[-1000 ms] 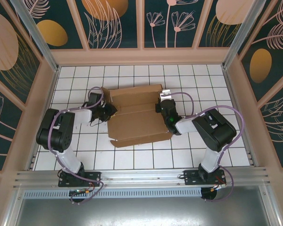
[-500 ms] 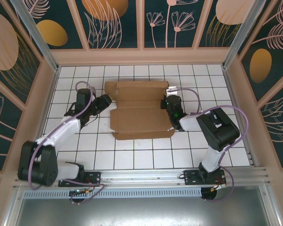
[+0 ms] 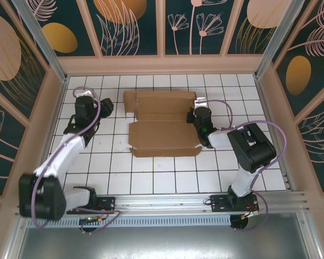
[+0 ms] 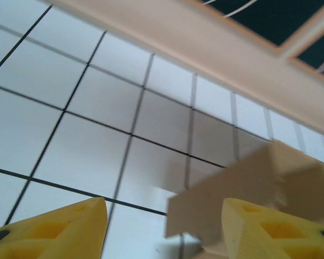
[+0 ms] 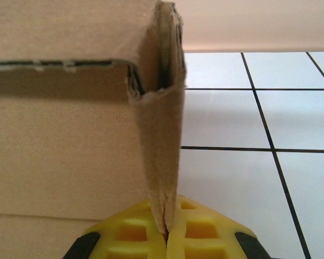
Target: Fold the paper box
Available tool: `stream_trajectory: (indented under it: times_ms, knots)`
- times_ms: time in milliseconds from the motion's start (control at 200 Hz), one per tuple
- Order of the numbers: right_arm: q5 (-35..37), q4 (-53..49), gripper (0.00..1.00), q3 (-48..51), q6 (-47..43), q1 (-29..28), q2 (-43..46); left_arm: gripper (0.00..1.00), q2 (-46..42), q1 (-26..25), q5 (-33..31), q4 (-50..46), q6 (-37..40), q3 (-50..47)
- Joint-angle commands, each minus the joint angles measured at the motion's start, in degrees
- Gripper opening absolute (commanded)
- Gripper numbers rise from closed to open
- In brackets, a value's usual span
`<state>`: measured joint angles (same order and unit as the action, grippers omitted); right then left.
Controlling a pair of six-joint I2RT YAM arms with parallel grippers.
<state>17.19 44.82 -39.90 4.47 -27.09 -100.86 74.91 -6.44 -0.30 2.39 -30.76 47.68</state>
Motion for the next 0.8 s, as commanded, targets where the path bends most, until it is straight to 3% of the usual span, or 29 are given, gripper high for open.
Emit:
stream_trajectory:
  times_ms: [0,145,300,791]
  knots:
    - [-3.24,-6.08,0.0,2.11,1.24,0.01,-0.75,0.58,8.71,1.33,1.37,3.52,-0.8,5.16]
    - [-3.86,-6.46,0.0,1.93,1.77,-0.07,-0.89,0.55,19.43,1.31,11.81,3.46,-0.09,12.96]
    - [-4.34,-6.51,0.0,1.6,2.0,-0.19,-0.92,0.53,20.08,1.03,18.43,5.4,1.78,11.57]
    - [-4.95,-6.77,0.0,0.88,2.37,-0.16,-2.11,0.55,14.2,-6.78,16.19,2.34,8.18,4.53]
